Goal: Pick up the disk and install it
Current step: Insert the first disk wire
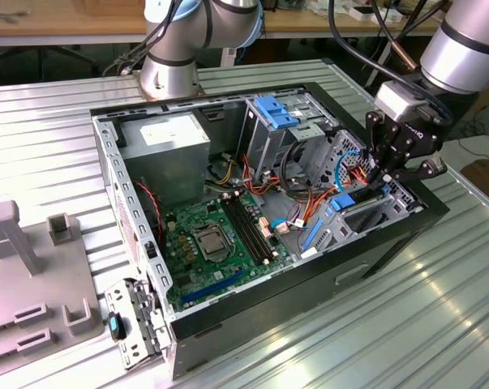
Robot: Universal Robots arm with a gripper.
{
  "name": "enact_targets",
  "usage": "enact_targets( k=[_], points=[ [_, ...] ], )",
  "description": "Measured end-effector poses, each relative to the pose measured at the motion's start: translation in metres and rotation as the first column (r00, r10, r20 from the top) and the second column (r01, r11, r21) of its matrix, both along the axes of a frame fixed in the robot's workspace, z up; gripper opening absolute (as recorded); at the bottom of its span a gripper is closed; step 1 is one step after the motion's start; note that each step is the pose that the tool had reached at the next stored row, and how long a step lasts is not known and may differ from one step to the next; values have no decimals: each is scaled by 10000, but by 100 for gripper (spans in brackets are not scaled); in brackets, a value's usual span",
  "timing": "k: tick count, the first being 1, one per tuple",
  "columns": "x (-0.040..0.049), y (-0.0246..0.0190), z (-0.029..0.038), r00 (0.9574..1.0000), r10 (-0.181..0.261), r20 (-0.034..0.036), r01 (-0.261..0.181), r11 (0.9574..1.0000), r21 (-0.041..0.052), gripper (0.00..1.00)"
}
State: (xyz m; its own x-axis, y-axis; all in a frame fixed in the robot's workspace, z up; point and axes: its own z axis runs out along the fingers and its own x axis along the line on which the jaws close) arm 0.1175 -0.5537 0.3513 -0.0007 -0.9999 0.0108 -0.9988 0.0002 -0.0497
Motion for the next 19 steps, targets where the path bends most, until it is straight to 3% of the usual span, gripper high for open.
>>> enact_targets(
  k=[6,19],
  points=[
    [0,9,-7,9997,-231,0,231,9997,-2,16],
    [-3,12,-20,9997,-228,0,228,9997,-1,16]
  ],
)
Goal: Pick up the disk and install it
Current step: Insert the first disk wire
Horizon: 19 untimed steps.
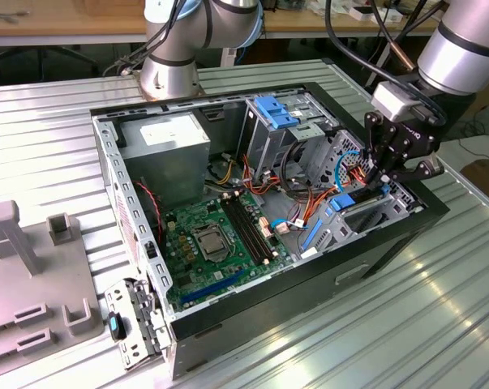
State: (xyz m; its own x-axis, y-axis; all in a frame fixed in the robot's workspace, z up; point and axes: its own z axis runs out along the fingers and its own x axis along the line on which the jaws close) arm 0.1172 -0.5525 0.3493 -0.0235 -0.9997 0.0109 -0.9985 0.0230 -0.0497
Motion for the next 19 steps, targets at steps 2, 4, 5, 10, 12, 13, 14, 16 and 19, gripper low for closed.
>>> enact_targets(
  k=[2,4,5,10,12,13,14,16,19],
  points=[
    [1,0,0,10000,1,0,-1,10000,0,16],
    [1,0,0,10000,20,0,-20,10000,-1,16],
    [1,1,0,10000,27,0,-27,10000,-1,16],
    [1,1,-18,10000,35,0,-35,10000,-3,16],
    [1,1,-27,10000,35,0,-35,10000,-3,16],
    [1,0,-29,10000,35,-1,-35,10000,-3,16],
    [1,0,-30,10000,35,0,-35,10000,-3,16],
    [1,1,-31,10000,35,0,-35,10000,-2,16],
    [1,1,-26,10000,35,0,-35,10000,4,16]
  ],
)
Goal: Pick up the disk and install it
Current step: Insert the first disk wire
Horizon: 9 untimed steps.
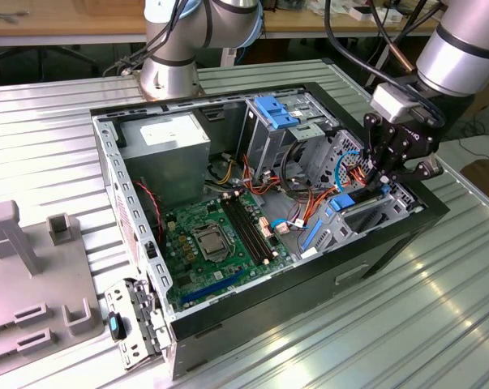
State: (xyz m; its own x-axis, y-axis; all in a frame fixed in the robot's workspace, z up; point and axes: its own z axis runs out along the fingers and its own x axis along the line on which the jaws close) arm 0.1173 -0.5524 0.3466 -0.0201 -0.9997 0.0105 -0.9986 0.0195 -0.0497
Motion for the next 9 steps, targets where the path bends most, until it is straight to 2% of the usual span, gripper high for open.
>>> enact_targets(
  k=[2,9],
  points=[
    [0,0,30,10000,0,0,0,10000,-2,16],
    [-3,0,36,10000,9,0,-9,10000,-4,16]
  ],
)
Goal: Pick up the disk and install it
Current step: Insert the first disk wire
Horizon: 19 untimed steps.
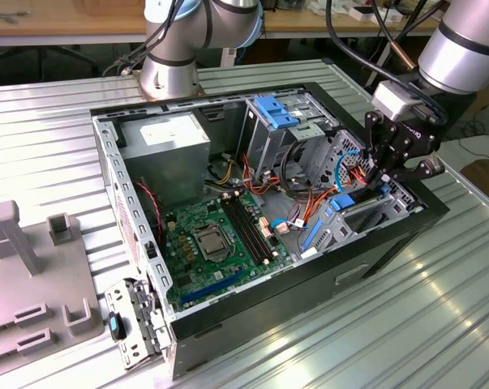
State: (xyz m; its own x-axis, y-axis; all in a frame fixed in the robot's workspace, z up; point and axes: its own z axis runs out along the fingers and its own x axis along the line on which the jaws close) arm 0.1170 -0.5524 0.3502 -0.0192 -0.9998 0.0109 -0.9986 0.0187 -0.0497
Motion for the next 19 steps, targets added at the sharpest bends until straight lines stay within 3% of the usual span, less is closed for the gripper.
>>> enact_targets(
  k=[19],
  points=[
    [-1,0,-36,10000,6,0,-6,10000,27,16]
  ],
)
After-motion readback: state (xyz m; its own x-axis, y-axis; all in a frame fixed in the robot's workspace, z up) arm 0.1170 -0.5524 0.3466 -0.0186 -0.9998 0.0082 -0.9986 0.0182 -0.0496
